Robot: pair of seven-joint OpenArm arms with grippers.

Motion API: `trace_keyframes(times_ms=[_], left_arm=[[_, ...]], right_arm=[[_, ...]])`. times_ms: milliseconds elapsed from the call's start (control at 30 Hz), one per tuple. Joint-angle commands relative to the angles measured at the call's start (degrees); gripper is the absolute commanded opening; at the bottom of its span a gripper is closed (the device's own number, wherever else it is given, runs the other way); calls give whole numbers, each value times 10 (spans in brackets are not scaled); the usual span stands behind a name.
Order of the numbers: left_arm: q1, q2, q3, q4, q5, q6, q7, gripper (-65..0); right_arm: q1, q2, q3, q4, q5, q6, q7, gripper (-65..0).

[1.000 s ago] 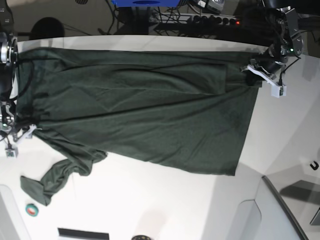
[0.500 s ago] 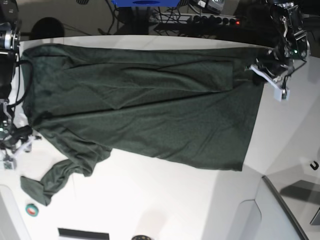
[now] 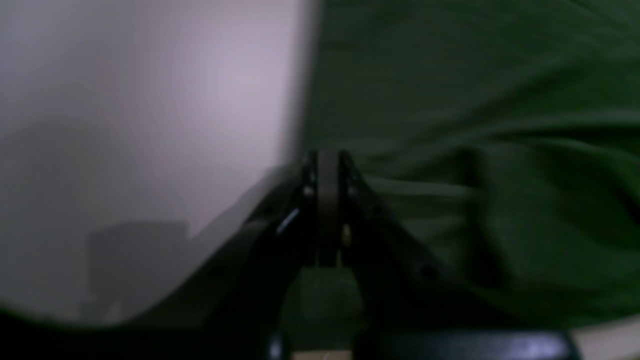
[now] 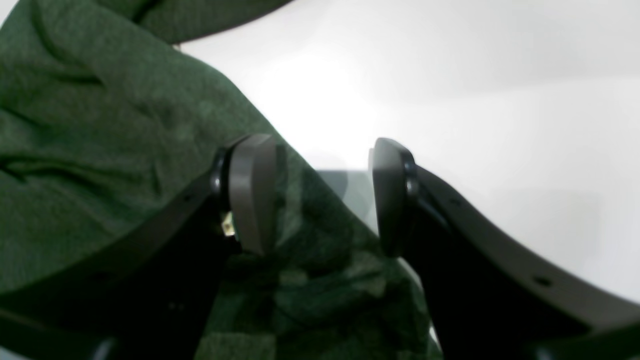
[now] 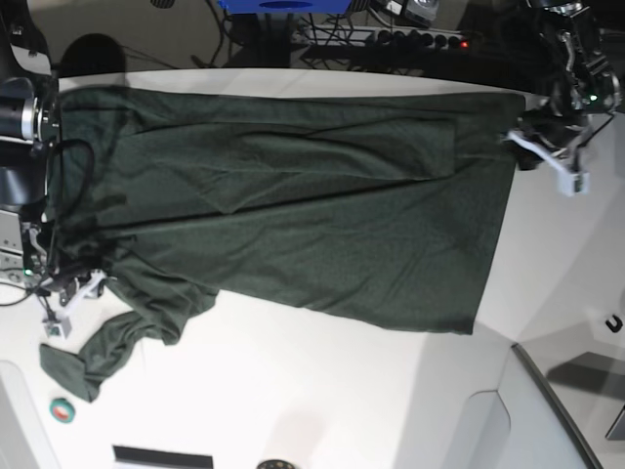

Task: Layout the t-shirt on the table in an organized manner, then fold the t-shirt properly
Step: 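Pull both held corners apart to stretch the shirt edge taut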

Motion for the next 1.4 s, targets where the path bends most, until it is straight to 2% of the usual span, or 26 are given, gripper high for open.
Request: trace_keyframes(times_ms=[0, 267, 433, 467, 500, 567, 600, 667, 733, 867, 1000, 1367], left_arm=[[-1, -8, -10, 7, -8, -6, -9, -650], [-1, -13, -56, 5, -8, -7, -9, -650], [-1, -13, -60, 5, -8, -7, -9, -650], [0, -13, -60, 5, -8, -7, -9, -650], [0, -13, -60, 5, -8, -7, -9, -650], [1, -13, -60, 5, -8, -7, -9, -650], [1, -13, -60, 5, -8, -7, -9, -650], [1, -13, -60, 5, -8, -7, -9, -650], [1, -13, -60, 5, -7, -7, -9, -650], [2, -13, -60, 5, -7, -7, -9, -650], [2, -13, -60, 5, -7, -7, -9, -650], [-1, -13, -60, 4, -5, -7, -9, -650]], right_arm=[[18, 5, 1, 4, 4, 3, 11, -359], [18, -8, 1, -35, 3, -2, 13, -357], [17, -11, 1, -49, 2, -2, 37, -360], [17, -11, 1, -49, 2, -2, 36, -378], [17, -11, 1, -49, 2, -2, 36, -434], [17, -10, 1, -49, 2, -2, 36, -609], [17, -9, 1, -48, 2, -2, 36, -650], [17, -7, 3, -41, 3, -1, 37, -623], [17, -7, 4, -18, 3, -1, 37, -650], [3, 2, 3, 45, 3, 0, 33, -648], [-4, 6, 5, 90, 4, 0, 0, -648], [-12, 5, 3, 111, 4, -1, -22, -647]])
